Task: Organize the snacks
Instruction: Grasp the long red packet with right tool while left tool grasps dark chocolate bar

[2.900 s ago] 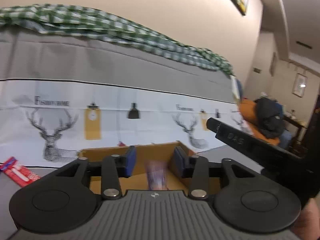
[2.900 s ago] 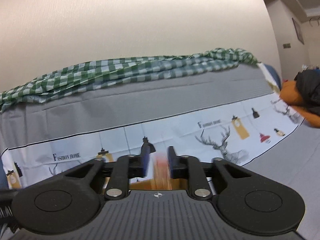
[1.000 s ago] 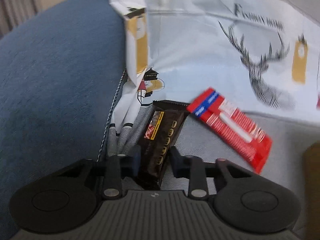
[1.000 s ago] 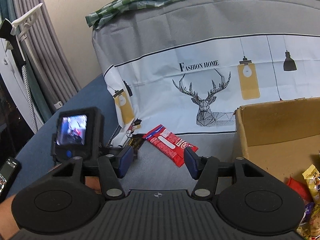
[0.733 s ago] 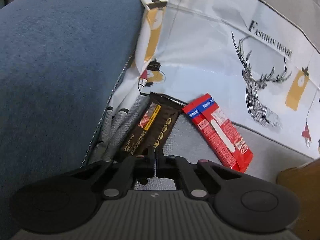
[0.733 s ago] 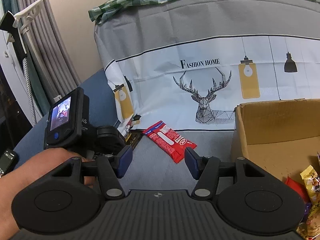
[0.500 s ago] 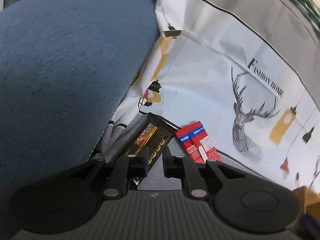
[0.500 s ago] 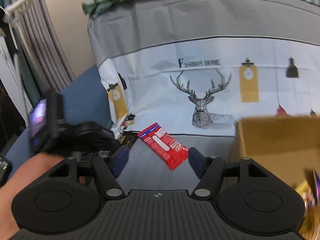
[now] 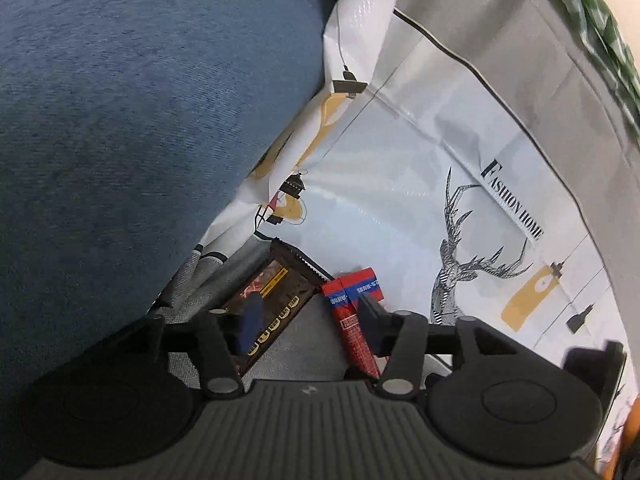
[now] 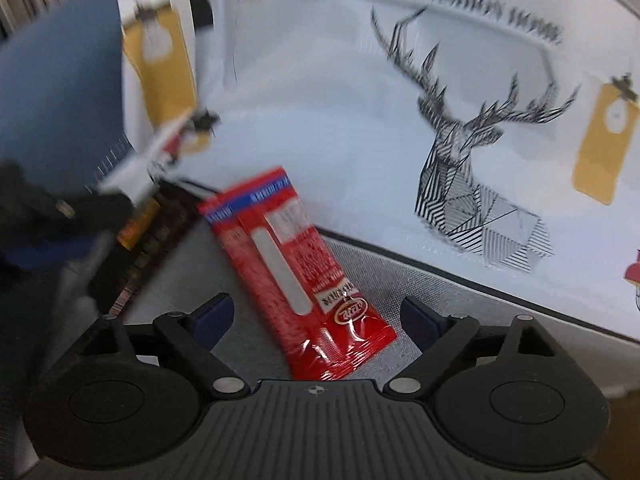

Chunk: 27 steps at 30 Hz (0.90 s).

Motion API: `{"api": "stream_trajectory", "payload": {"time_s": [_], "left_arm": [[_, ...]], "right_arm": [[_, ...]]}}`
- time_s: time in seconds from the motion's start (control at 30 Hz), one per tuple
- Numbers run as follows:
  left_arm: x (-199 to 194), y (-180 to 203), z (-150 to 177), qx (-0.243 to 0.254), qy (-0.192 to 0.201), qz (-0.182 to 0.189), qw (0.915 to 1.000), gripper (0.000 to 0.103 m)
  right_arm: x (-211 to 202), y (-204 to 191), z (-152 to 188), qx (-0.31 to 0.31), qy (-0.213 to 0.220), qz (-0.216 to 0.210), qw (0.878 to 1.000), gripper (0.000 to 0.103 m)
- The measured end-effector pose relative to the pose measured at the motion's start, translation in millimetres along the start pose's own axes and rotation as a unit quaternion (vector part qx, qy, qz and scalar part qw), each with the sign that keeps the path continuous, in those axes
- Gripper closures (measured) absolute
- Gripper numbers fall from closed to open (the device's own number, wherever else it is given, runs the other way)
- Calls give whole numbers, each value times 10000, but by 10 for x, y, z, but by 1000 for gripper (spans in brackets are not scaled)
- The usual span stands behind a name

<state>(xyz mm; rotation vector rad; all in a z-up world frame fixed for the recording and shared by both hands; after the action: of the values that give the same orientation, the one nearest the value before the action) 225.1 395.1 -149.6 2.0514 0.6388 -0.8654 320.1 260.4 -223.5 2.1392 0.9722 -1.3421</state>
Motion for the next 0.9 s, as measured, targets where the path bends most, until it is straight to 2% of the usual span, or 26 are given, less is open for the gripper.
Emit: {"api": "stream_trajectory", "payload": {"time_s": [0.1,0.17,0.23,0.3,0.43,0.67,0.87,0.9], "left_arm": [[105,36,51,285,-1,-99,9995,27],[180,25,98,555,-14,-319,9979,27],[226,6,125,697,0,-445,9966,27],[264,-13,142,778,-4,-494,9957,26],[313,13,205,1156,94,-544,9918,18],[341,24,311,1808,338,-841,9793,17],[448,-19,388,2347,385,-1214,9637,19],[448,-29,390,2288,406,-1146,9658,22]], "right_arm": [[103,-15,19,-56,-48,2,10000,14],[80,-35,11,-122,95,-43,9999,29],[21,-32,28,-52,197,-114,9997,49],[-41,5,57,153,208,-174,9995,53],[-233,71,227,555,120,-2,9984,55],[-839,-66,700,935,242,114,9953,55],[-1499,-307,1211,902,618,78,9940,56],[-1585,-327,1302,881,663,85,9939,56]]}}
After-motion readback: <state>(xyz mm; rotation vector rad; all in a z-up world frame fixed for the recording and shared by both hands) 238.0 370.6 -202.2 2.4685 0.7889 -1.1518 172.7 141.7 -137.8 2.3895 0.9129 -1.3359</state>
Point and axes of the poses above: each gripper's, at about its wrist camera, not at the fingertips, and x roughly the way its jaws point, y to its right, z to its underside, the point moved 10 cm from there along x, roughly the way its jaws point, and after that the axes turned 4 degrees about -x, right-handed, at the moved point
